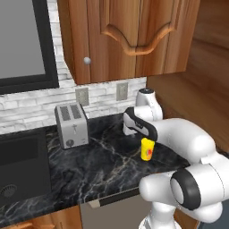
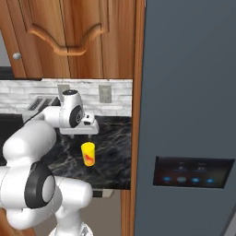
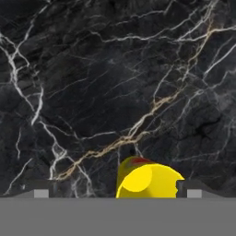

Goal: Place the pitcher and cup on the dining counter for serving.

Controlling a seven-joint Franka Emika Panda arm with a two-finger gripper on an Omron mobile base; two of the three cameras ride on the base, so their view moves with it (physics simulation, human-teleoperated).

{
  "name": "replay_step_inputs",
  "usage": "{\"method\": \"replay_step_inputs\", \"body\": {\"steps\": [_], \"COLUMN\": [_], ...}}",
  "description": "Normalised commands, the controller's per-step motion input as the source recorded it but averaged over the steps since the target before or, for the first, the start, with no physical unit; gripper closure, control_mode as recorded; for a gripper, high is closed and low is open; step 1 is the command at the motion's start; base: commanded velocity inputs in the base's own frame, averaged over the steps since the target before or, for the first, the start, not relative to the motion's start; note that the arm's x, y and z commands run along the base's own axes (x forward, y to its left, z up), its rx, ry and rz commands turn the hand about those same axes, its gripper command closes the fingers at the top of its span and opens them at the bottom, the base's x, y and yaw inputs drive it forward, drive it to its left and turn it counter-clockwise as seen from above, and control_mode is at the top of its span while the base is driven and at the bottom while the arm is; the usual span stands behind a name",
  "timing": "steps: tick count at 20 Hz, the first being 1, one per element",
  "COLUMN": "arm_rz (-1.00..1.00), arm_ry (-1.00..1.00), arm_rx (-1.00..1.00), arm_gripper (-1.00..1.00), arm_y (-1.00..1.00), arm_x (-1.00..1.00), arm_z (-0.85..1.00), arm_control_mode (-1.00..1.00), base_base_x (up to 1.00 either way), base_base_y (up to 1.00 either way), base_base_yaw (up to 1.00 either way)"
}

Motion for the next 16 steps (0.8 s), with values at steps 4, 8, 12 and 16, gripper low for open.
{"method": "replay_step_inputs", "body": {"steps": [4,8,12,16], "arm_rz": [0.0,0.0,0.0,0.0], "arm_ry": [0.0,0.01,0.0,0.0], "arm_rx": [0.0,0.0,0.0,0.0], "arm_gripper": [-1.0,-1.0,-1.0,-1.0], "arm_y": [0.0,0.0,0.0,0.0], "arm_x": [-0.05,-0.03,0.0,0.0], "arm_z": [-0.42,-0.26,-0.15,-0.1], "arm_control_mode": [-1.0,-1.0,-1.0,-1.0], "base_base_x": [0.0,0.0,0.0,0.0], "base_base_y": [0.0,0.0,0.0,0.0], "base_base_yaw": [0.0,0.0,0.0,0.0]}}
